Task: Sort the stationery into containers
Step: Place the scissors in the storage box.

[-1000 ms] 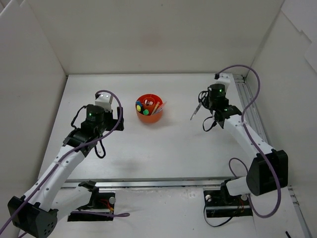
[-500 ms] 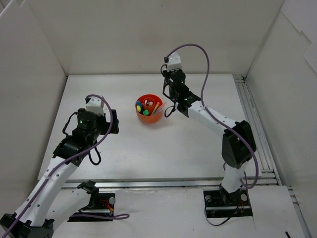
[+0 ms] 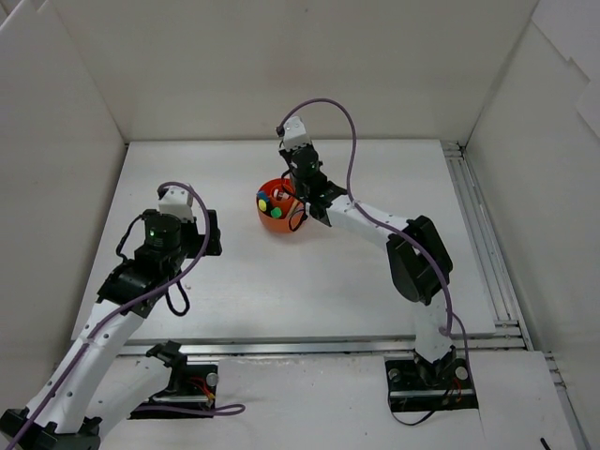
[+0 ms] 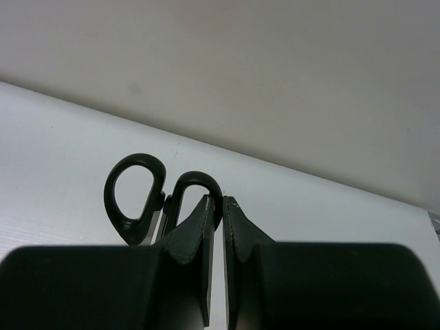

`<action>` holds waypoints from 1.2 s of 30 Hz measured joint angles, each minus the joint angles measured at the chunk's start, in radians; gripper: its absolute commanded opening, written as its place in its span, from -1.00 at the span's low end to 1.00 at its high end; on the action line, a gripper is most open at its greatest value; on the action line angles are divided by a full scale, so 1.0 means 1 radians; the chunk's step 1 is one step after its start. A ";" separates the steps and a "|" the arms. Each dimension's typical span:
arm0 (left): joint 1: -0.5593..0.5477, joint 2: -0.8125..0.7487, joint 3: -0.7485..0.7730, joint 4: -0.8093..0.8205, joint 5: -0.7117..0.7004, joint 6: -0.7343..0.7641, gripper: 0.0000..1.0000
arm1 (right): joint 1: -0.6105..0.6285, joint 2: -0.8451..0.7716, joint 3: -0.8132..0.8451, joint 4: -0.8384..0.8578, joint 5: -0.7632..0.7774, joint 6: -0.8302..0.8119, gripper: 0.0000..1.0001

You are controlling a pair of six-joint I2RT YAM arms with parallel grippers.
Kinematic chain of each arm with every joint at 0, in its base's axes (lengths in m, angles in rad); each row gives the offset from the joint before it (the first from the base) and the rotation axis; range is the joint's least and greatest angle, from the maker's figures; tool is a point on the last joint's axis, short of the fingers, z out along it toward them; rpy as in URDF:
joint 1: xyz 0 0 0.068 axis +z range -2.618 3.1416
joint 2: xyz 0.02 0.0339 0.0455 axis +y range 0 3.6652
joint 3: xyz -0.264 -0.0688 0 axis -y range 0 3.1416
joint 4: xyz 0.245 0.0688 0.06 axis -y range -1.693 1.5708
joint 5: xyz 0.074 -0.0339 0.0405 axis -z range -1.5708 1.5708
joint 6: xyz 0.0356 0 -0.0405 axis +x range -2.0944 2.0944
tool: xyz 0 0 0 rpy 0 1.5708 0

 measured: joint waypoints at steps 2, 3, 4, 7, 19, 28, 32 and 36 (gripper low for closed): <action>0.000 0.002 -0.002 -0.001 -0.001 0.000 0.99 | 0.004 0.000 -0.013 0.001 0.001 0.004 -1.00; 0.000 0.002 -0.002 -0.002 -0.002 0.000 0.99 | 0.007 0.000 -0.019 0.003 0.002 0.007 -1.00; 0.000 0.003 -0.004 -0.002 -0.002 0.000 0.99 | 0.010 0.000 -0.026 0.006 0.002 0.008 -1.00; 0.000 0.003 -0.015 -0.003 -0.003 0.000 0.99 | 0.011 0.003 -0.043 0.009 0.010 0.011 -1.00; 0.000 0.002 -0.026 -0.007 -0.003 -0.006 0.99 | 0.052 0.045 -0.080 0.019 0.061 0.006 -0.42; 0.000 -0.006 -0.028 -0.007 -0.002 -0.008 0.99 | 0.108 0.008 -0.152 0.024 0.124 -0.023 0.19; 0.000 -0.023 -0.030 -0.007 0.000 -0.014 0.99 | 0.118 -0.089 -0.202 -0.009 0.106 0.012 0.80; 0.000 -0.051 -0.031 -0.007 0.000 -0.036 0.99 | 0.113 -0.235 -0.209 -0.117 0.069 0.111 0.96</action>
